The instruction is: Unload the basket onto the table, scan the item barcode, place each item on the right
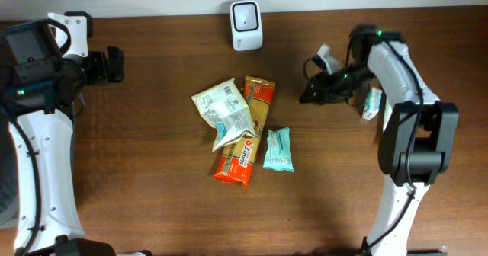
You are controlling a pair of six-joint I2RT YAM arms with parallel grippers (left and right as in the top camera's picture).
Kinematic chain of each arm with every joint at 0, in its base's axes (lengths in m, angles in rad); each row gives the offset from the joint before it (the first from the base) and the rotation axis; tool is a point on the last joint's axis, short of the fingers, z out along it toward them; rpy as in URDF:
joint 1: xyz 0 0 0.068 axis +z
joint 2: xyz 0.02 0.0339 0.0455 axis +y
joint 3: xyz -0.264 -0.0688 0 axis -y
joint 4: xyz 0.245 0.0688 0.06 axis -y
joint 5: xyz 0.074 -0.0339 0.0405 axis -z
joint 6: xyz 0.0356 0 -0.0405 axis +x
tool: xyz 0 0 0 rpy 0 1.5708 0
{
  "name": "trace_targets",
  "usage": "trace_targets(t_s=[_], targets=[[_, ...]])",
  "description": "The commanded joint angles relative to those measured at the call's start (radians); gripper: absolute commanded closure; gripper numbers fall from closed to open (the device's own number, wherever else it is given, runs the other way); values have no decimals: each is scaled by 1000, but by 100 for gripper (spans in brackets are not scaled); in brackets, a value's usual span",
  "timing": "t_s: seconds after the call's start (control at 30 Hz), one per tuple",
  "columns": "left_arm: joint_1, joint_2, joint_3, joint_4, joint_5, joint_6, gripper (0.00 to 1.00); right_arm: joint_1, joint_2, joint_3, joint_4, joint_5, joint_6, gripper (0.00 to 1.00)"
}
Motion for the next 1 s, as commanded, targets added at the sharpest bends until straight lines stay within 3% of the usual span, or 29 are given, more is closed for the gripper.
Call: trace_targets(t_s=[0.0, 0.1, 0.33, 0.5, 0.6, 0.77, 0.83, 0.97], targets=[[3, -13, 3, 0, 11, -9, 1, 95, -5, 74, -102, 65, 1, 47], [3, -13, 4, 0, 11, -9, 1, 224, -4, 70, -159, 211, 48, 48], [3, -13, 4, 0, 11, -9, 1, 516, -4, 70, -163, 629, 562, 45], [3, -13, 3, 0, 11, -9, 1, 547, -37, 70, -169, 646, 621, 44], [3, -13, 4, 0, 11, -9, 1, 560, -145, 70, -172, 702, 654, 44], [3, -13, 4, 0, 11, -9, 1, 682, -246, 23, -182, 926, 840, 44], [3, -13, 3, 0, 11, -9, 1, 728, -246, -64, -127, 961, 885, 44], [3, -13, 4, 0, 11, -9, 1, 745, -245, -282, 125, 852, 870, 48]])
